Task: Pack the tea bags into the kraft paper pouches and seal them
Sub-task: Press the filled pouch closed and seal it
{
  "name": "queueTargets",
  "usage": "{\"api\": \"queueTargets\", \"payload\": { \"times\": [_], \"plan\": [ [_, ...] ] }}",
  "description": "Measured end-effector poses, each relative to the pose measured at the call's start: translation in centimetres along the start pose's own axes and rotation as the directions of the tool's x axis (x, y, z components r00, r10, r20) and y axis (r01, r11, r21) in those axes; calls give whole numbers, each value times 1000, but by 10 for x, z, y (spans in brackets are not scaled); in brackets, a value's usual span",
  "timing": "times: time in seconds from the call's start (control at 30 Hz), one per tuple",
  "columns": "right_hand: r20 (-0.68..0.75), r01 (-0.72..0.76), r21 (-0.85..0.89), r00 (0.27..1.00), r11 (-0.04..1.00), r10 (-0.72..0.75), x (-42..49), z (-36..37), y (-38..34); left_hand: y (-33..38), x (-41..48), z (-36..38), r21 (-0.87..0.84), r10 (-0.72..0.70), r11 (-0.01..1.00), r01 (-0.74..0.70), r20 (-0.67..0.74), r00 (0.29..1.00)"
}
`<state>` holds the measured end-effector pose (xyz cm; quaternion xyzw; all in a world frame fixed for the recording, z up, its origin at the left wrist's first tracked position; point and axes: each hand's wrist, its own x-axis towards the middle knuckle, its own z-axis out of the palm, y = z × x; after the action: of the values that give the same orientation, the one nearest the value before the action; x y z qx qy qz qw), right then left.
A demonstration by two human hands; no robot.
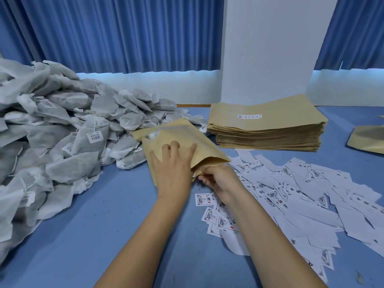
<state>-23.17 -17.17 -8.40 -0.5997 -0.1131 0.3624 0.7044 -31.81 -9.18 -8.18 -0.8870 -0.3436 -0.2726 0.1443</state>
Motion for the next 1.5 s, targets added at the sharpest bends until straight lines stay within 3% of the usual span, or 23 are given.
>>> {"api": "queueTargets", "payload": {
  "times": [0.1,0.2,0.27,0.33,0.4,0.47,0.53,0.67,0.77,0.83,0.93,1.07,1.2,1.27,1.37,1.43,1.5],
  "plan": [
    [39,-30,-50,999,998,32,-5,1,-2,-9,8,-1,-31,-149,988,148,-46,988],
    [25,-47,-144,998,988,51,-15,2,-5,-17,15,-7,-129,-208,971,203,-23,978],
    [-49,147,-350,983,925,-175,-23,1,-4,-16,15,-9,-184,-217,959,214,0,976],
    [35,422,-631,854,651,-520,-32,5,-3,-17,15,-9,-215,-227,952,218,-21,974],
    [252,560,-757,726,336,-641,-40,15,0,-18,16,-10,-282,-241,934,220,-40,970],
    [396,620,-753,694,220,-601,-39,25,7,-19,16,-11,-337,-229,920,202,-42,972],
    [461,624,-754,724,203,-513,-33,28,15,-19,15,-12,-396,-217,902,174,-68,974],
    [509,552,-831,805,69,-306,-17,24,30,-20,12,-16,-493,-170,866,90,-120,978],
    [478,446,-878,839,-173,-262,-12,25,42,-20,12,-18,-480,-82,877,35,-79,993],
    [412,342,-902,866,-264,-285,-10,28,45,-20,11,-16,-452,-34,892,24,-15,999],
    [343,292,-936,879,-195,-330,-4,29,41,-22,10,-9,-406,9,913,17,63,998],
    [307,301,-951,908,-68,-285,-2,23,32,-14,5,2,-274,144,958,-87,198,970],
    [341,351,-930,935,113,-94,-12,7,14,0,-7,12,-161,232,969,-185,365,902],
    [322,315,-915,947,252,-12,-16,-11,-4,3,-10,15,-164,236,969,-183,402,885],
    [38,122,-864,983,488,-179,-20,-41,-26,6,-12,19,-125,239,971,-205,423,874],
    [-173,31,-861,921,508,-350,-13,-54,-25,8,-14,20,-86,238,971,-223,428,872],
    [-210,-34,-871,927,489,-309,-9,-53,-20,9,-15,20,-83,245,969,-231,413,877]
  ]
}}
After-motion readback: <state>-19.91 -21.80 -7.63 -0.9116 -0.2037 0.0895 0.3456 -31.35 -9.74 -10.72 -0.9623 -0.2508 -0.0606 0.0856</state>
